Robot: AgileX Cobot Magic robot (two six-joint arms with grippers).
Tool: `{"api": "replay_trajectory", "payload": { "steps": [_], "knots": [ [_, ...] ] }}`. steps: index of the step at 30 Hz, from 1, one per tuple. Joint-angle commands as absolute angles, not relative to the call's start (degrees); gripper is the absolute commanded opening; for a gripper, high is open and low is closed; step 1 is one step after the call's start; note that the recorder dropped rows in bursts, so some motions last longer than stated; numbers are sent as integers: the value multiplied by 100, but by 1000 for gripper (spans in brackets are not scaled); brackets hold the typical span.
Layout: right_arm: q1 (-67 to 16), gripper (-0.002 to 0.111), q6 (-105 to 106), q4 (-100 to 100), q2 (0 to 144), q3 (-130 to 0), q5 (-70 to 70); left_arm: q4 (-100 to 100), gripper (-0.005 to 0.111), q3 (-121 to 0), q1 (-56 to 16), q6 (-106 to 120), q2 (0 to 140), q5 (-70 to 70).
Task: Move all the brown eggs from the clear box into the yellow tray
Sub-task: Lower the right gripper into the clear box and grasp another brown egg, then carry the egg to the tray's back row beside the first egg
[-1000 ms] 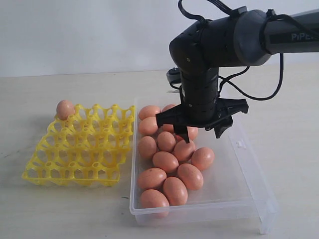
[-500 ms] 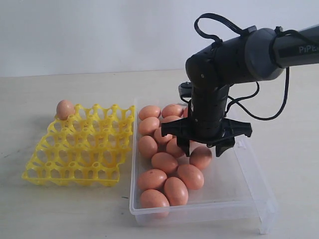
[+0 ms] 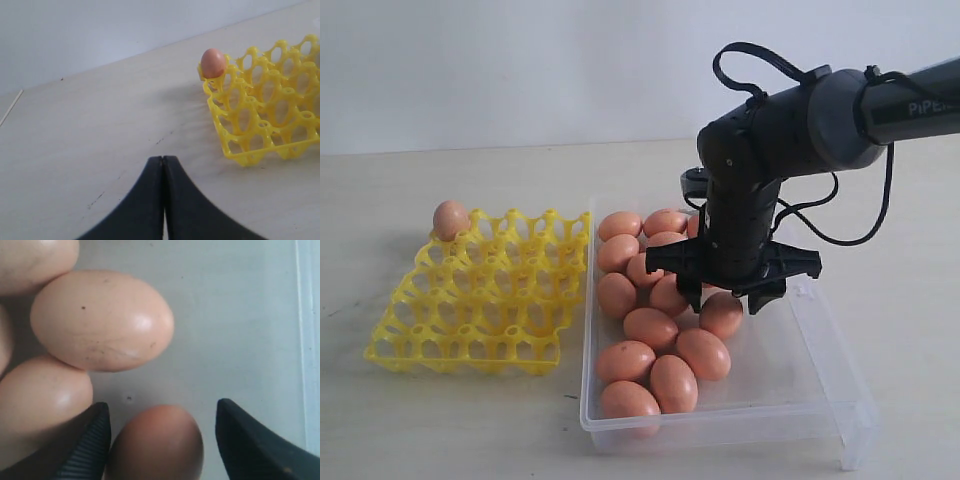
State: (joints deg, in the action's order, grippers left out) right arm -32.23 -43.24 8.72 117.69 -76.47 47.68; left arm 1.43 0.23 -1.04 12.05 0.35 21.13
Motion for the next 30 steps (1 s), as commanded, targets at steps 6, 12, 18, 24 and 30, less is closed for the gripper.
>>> {"api": "replay_trajectory", "payload": {
  "steps": [6, 12, 18, 24, 30],
  "knots": [
    [-3184, 18, -4105, 909, 11879, -7631, 4608, 143, 0, 0, -125, 1174, 0, 2068],
    [-3184, 0, -3650, 1035, 11566, -7631, 4723, 143, 0, 0, -125, 1174, 0, 2068],
    [-3302, 0, -2484, 1026, 10773, -7631, 3474, 143, 0, 0, -125, 1174, 0, 2068],
    [-3657, 0, -1287, 909, 11066, -7655, 181, 143, 0, 0, -125, 1174, 0, 2068],
    [-4035, 0, -1453, 1325, 12340, -8671, -974, 143, 0, 0, -125, 1174, 0, 2068]
  ]
}}
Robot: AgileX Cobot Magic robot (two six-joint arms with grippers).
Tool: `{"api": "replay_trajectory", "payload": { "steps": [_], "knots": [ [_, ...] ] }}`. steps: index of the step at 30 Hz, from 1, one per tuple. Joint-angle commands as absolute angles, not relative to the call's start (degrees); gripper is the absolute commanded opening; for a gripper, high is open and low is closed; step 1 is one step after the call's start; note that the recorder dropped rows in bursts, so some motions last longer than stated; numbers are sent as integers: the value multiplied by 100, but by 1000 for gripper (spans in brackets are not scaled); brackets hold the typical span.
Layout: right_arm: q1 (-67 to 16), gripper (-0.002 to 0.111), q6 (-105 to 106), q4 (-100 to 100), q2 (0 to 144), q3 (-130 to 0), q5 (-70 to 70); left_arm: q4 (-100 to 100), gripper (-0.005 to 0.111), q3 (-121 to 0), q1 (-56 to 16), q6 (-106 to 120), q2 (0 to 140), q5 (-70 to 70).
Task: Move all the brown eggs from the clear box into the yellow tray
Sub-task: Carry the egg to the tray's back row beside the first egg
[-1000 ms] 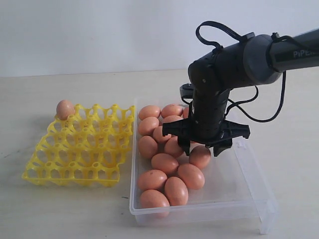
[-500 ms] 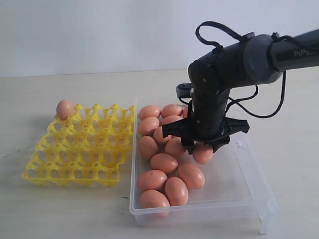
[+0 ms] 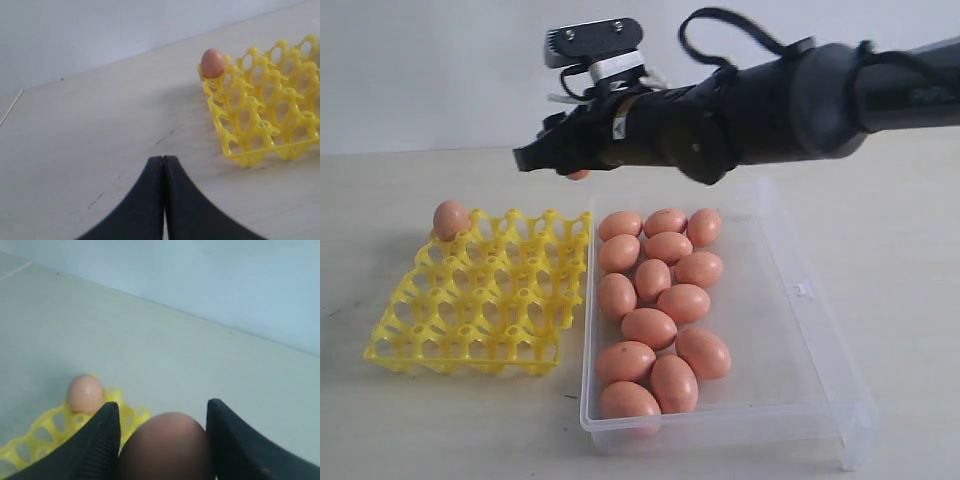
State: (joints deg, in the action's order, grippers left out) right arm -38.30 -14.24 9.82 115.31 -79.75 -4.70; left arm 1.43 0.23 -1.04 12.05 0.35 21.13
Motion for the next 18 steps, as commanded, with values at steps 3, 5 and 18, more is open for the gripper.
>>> {"api": "replay_trajectory", "payload": {
  "steps": [3, 5, 18],
  "knots": [
    [-4146, 0, -1747, 1752, 12966, -9410, -914, 143, 0, 0, -125, 1174, 0, 2068],
    [-4195, 0, -2022, 1866, 13298, -9852, -914, 143, 0, 0, -125, 1174, 0, 2068],
    [-4324, 0, -2097, 1971, 14605, -11422, -703, 143, 0, 0, -125, 1174, 0, 2068]
  ]
}}
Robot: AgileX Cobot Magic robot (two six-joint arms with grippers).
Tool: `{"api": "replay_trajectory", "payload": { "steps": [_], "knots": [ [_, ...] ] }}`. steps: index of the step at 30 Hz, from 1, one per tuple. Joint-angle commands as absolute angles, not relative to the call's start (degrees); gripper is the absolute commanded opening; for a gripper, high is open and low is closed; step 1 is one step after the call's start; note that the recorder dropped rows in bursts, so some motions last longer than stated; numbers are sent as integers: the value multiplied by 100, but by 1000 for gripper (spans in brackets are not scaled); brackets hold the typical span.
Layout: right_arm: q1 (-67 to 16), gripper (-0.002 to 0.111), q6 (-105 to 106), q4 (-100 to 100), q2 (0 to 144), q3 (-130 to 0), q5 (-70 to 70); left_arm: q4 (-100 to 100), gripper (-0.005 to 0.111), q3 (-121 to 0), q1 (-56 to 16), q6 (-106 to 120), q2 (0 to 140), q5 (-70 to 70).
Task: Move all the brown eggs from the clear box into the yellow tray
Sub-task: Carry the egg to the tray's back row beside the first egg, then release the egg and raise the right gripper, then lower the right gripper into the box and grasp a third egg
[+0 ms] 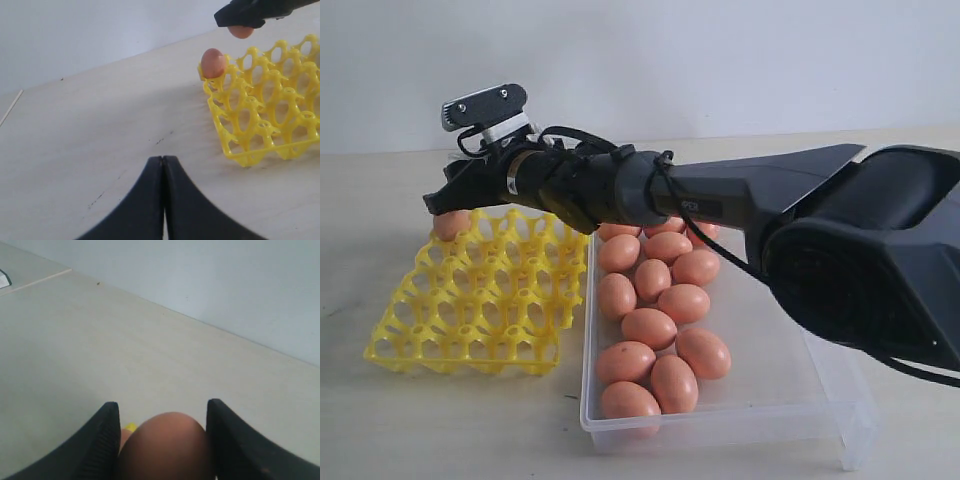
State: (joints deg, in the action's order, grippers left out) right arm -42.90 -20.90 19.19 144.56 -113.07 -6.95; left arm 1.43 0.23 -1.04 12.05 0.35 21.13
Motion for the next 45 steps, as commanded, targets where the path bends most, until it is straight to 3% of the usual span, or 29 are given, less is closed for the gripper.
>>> {"api": "replay_trajectory", "payload": {
  "steps": [1, 6, 8, 10, 13, 16, 20, 26, 35, 45],
  "knots": [
    [-4324, 0, -2097, 1971, 14622, -11422, -703, 143, 0, 0, -125, 1174, 0, 2068],
    [-4324, 0, -2110, 1971, 14830, -11422, -926, 143, 0, 0, -125, 1174, 0, 2068],
    [-4327, 5, -2110, 1971, 14870, -11422, -975, 143, 0, 0, -125, 1174, 0, 2068],
    [-4327, 19, -2109, 1971, 14870, -11422, -975, 143, 0, 0, -125, 1174, 0, 2068],
    [-4327, 53, -2183, 1971, 14870, -11422, -1001, 143, 0, 0, -125, 1174, 0, 2068],
    [-4327, 68, -2320, 1971, 14870, -11422, -924, 143, 0, 0, -125, 1174, 0, 2068],
    [-4327, 68, -2317, 1971, 14733, -11422, -491, 143, 0, 0, -125, 1174, 0, 2068],
    [-4327, 60, -2215, 2090, 13744, -11422, 1280, 143, 0, 0, -125, 1174, 0, 2068],
    [-4314, 59, -2210, 2106, 11812, -10962, 6449, 143, 0, 0, -125, 1174, 0, 2068],
    [-4181, 59, -2119, 1388, 10704, -7746, 6023, 143, 0, 0, -125, 1174, 0, 2068]
  ]
}}
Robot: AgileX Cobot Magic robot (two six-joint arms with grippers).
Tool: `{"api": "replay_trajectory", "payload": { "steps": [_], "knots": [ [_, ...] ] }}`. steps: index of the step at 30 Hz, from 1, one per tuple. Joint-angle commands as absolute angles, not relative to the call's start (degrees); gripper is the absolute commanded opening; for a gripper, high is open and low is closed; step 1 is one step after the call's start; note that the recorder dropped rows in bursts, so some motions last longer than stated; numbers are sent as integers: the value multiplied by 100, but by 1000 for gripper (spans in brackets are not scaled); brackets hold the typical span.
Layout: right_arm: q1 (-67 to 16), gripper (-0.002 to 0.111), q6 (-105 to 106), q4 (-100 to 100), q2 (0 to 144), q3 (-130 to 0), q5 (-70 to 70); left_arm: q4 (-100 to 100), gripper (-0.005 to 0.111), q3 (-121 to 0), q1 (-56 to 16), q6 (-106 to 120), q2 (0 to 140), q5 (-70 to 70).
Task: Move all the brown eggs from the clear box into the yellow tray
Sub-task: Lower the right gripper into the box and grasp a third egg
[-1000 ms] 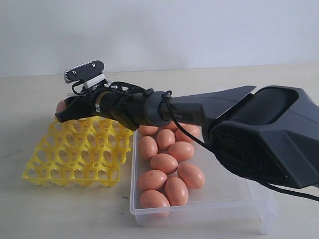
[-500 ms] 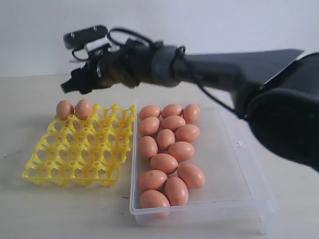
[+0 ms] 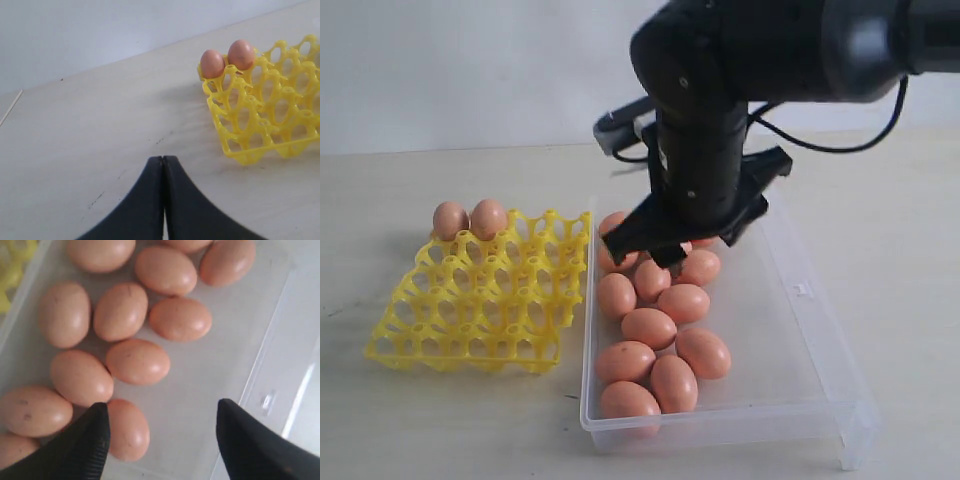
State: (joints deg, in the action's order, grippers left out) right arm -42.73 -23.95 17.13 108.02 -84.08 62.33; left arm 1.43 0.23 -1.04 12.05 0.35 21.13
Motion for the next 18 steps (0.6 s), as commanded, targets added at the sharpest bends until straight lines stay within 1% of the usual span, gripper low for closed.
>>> {"api": "replay_trajectory", "payload": {
  "steps": [1, 4, 8, 18],
  "knots": [
    [-4181, 59, -1862, 1309, 10704, -7647, 5960, 143, 0, 0, -125, 1174, 0, 2068],
    [-4166, 59, -1225, 1006, 10704, -7339, 5513, 143, 0, 0, -125, 1174, 0, 2068],
    [-4016, 59, -1139, 1058, 10921, -7292, 5378, 143, 0, 0, -125, 1174, 0, 2068],
    [-4016, 59, -761, 749, 11395, -7292, 5125, 143, 0, 0, -125, 1174, 0, 2068]
  ]
}}
